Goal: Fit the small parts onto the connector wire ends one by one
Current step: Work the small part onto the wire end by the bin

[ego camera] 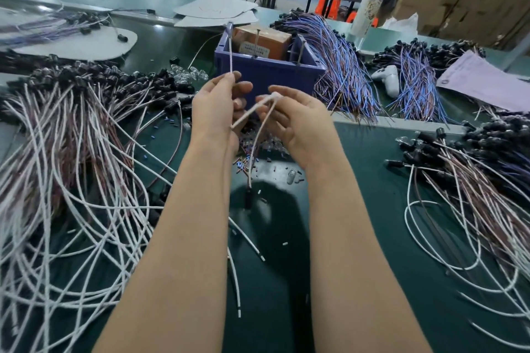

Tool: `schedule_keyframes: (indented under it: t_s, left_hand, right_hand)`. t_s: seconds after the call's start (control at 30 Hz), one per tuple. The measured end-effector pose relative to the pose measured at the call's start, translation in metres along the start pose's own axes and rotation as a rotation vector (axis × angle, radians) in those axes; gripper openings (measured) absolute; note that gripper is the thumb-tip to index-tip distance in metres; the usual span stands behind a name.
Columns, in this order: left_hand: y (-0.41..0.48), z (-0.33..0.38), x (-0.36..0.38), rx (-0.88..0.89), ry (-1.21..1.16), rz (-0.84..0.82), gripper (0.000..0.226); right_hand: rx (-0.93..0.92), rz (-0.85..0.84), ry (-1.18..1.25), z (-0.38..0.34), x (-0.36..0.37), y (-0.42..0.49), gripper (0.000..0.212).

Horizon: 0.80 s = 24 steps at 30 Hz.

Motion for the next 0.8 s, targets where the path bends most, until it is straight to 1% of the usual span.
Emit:
schedule_keyframes:
  t_s: [0.07,0.1,0.2,0.27,0.37,0.43,0.5,0.63,0.8]
  left_hand:
    - [-0.001,-0.001,-0.003,-0.018,0.039,-0.009,0.018]
    - [-0.001,-0.002,-0.004,-0.028,0.062,-0.008,0.020]
    - [0.000,-0.003,-0.005,-0.036,0.154,0.001,0.022]
    - [0.000,-0.005,-0.004,-0.008,0.239,-0.018,0.018]
    - [0.001,-0.005,-0.005,0.063,0.375,-0.020,0.015]
    - [0.003,-0.005,-0.006,0.100,0.413,-0.007,0.016]
    - [0.004,-0.004,-0.007,0.116,0.407,0.003,0.017]
    - [0.005,-0.005,-0.005,0.128,0.406,0.031,0.016]
    - [0.004,-0.005,-0.002,0.121,0.378,0.030,0.014]
  right_hand:
    - [-0.110,0.140,-0.158,0.009,-0.003,0.003,0.012]
    - [-0.161,0.192,-0.237,0.012,-0.005,0.004,0.017]
    - [-0.284,0.263,-0.377,0.019,-0.007,0.006,0.027]
    - [-0.324,0.290,-0.417,0.019,-0.009,0.008,0.030]
    - [-0.331,0.297,-0.408,0.016,-0.012,0.011,0.030]
    - [-0.332,0.298,-0.440,0.014,-0.014,0.014,0.027]
    - [-0.350,0.323,-0.487,0.012,-0.016,0.016,0.024]
    - [-0.333,0.401,-0.526,0.015,-0.019,0.019,0.026]
    - [-0.338,0.403,-0.527,0.018,-0.020,0.021,0.030]
Point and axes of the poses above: each hand's wrist, its own y-axis towards the middle knuckle, its own x-axis out of the palm, z = x × y, the point moved 1 cm from there along y, towards the middle knuckle, and after that the axes turned 7 degrees about -y, right-handed, at the moved point
